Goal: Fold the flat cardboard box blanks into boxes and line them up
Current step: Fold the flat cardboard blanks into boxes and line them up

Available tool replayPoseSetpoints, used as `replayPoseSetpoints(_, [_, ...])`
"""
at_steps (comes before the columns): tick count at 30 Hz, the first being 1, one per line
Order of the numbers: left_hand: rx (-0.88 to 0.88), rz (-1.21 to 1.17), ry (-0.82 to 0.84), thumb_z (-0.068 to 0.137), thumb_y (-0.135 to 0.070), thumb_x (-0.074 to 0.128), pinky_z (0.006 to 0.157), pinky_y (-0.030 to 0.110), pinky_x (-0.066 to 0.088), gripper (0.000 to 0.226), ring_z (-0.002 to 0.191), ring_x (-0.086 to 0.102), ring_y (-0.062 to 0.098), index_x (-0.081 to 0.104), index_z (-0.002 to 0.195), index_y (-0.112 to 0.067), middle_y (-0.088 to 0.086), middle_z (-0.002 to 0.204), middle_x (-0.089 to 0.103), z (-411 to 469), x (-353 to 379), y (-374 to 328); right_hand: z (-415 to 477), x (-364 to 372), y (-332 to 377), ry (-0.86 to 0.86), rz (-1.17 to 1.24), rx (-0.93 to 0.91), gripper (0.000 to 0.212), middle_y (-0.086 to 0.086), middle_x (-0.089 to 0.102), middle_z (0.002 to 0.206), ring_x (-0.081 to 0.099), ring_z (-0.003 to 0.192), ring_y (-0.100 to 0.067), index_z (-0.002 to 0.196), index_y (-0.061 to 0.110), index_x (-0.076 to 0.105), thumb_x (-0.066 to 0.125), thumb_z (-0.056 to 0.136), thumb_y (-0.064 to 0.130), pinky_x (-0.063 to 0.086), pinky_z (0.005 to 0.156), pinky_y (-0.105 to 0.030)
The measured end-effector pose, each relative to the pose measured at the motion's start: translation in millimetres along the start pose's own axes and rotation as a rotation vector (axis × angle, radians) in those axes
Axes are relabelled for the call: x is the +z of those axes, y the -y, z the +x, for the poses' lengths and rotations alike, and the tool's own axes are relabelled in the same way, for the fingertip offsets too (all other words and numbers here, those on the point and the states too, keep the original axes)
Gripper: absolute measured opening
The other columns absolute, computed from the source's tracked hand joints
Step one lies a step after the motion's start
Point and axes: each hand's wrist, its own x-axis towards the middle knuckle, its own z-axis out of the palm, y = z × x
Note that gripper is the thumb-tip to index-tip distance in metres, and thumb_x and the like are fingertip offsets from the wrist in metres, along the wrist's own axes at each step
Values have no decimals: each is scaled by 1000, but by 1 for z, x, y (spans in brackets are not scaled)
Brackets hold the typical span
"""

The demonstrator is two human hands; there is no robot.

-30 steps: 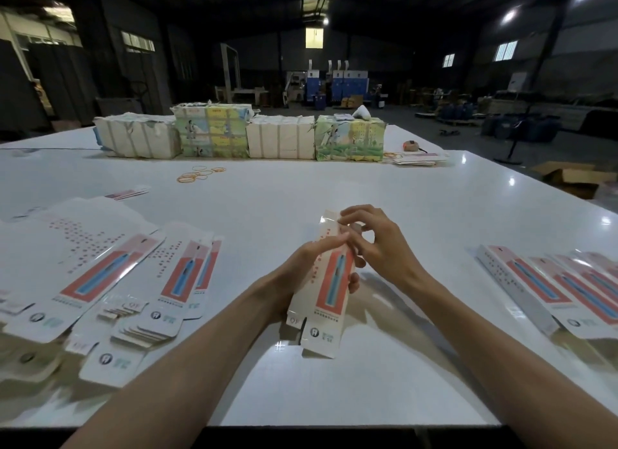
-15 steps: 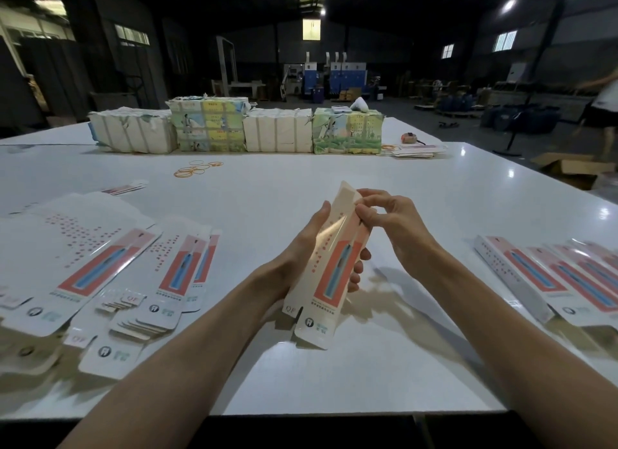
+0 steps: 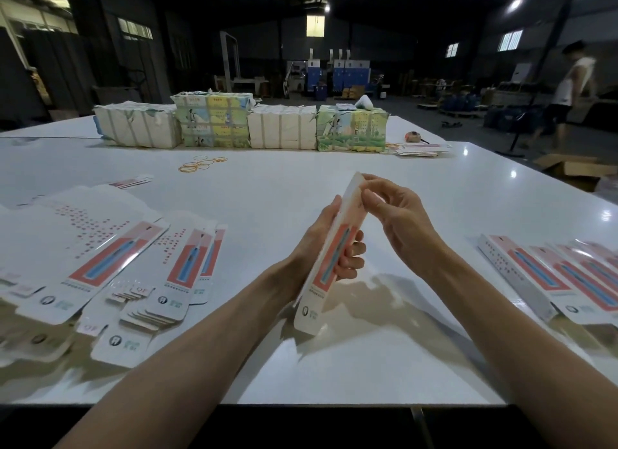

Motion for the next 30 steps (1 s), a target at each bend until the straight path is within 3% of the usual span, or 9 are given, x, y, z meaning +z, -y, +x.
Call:
replayPoseSetpoints(5, [103,-279,87,100,-75,38,51,20,45,66,53,46,12,53,100,-11,3,70,45,-5,-21,-3,2,8,-1,117,-98,106,58,-8,68,133,69,119,-25,144,23,51,76,93,29,52,108,-52])
replayPoseSetpoints(9, [133,-281,34,101,-77,35,55,25,53,71,57,56,14,59,110,-10,7,76,53,-1,-28,-3,5,18,-6,214,-152,78,50,-10,76,111,73,100,-23,146,30,47,69,101,28,57,95,-41])
replayPoseSetpoints(13, [173,-113,-131,97,-84,30,63,36,60,86,71,69,25,63,130,-12,16,93,68,1,-29,1,2,22,-17,170,-47,44,52,-14,73,107,72,104,-34,148,32,46,68,102,26,60,89,-42])
replayPoseSetpoints(17, [257,28,-339,102,-72,39,67,42,64,58,82,79,38,45,142,-30,17,98,76,5,-22,8,-2,15,-32,95,-26,28,49,-14,74,103,72,102,-38,147,32,51,68,102,28,59,98,-52])
replayPoseSetpoints(19, [354,192,-472,105,-64,43,63,38,64,41,83,80,31,30,143,-51,8,101,75,9,-24,12,1,11,-33,63,-85,37,46,-9,77,105,75,105,-31,147,33,52,66,103,32,60,96,-45])
replayPoseSetpoints(21, [493,346,-511,109,-56,43,61,31,63,36,87,80,18,29,141,-67,-9,101,72,12,-28,14,3,8,-32,37,-122,45,46,-5,78,105,75,105,-28,147,35,52,66,102,35,61,91,-38])
replayPoseSetpoints(24, [517,380,-418,109,-59,38,71,42,66,36,102,78,19,35,145,-67,-12,127,65,15,-26,14,3,7,-35,29,-134,52,49,-6,78,103,75,102,-29,148,33,52,67,102,34,63,89,-37])
replayPoseSetpoints(27, [441,283,-261,102,-55,58,78,49,65,55,108,76,31,27,145,-68,-11,138,57,12,-16,10,3,9,-36,27,-137,48,50,-6,77,103,74,101,-29,150,35,52,67,102,34,63,91,-39])
replayPoseSetpoints(30, [414,386,-238,83,-29,87,83,48,65,102,116,71,35,16,141,-74,-4,148,47,9,-14,12,3,9,-35,34,-134,36,51,-7,76,105,75,103,-23,150,38,51,67,102,34,63,91,-36])
